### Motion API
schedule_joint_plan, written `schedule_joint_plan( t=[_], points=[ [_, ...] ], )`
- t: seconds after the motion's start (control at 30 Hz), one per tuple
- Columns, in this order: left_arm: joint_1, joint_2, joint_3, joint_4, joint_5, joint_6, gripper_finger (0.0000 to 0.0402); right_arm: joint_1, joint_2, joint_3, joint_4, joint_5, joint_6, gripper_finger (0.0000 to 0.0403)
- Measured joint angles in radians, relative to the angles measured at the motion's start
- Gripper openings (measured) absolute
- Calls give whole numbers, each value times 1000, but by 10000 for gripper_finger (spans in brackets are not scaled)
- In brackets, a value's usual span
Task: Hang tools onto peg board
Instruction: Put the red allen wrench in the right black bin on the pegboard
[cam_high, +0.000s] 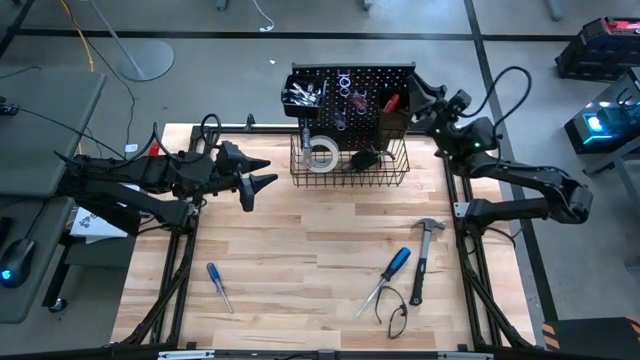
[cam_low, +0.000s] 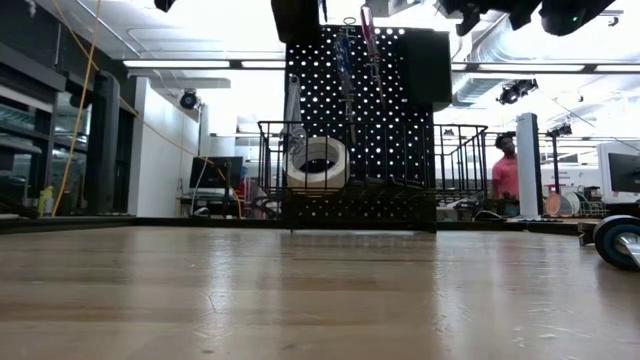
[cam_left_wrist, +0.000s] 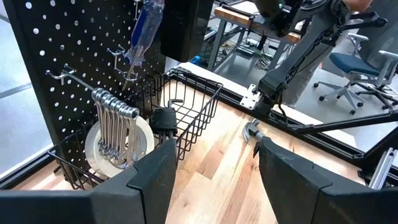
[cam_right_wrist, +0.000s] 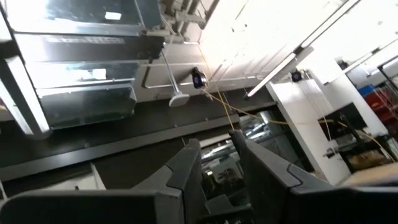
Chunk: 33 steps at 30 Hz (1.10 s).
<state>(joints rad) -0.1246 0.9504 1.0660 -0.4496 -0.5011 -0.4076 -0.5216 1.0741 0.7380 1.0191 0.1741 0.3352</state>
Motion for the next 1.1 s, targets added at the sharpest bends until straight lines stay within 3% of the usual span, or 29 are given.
schedule_joint_plan(
  t=[0.23,0.5,0.63,0.8,1.1],
  points=[
    [0,0,0,0,0,0,209,7,-101,0,-40,-60,0,106],
    [0,0,0,-10,0,0,209,166,-302,0,-578,-45,-67,106],
    [0,0,0,-29,0,1,209,283,-366,0,-750,118,-141,106],
    [0,0,0,-31,0,0,209,369,-356,1,-756,322,-313,106],
    [0,0,0,-31,-6,-10,209,387,-225,2,-675,484,-475,106]
  ],
)
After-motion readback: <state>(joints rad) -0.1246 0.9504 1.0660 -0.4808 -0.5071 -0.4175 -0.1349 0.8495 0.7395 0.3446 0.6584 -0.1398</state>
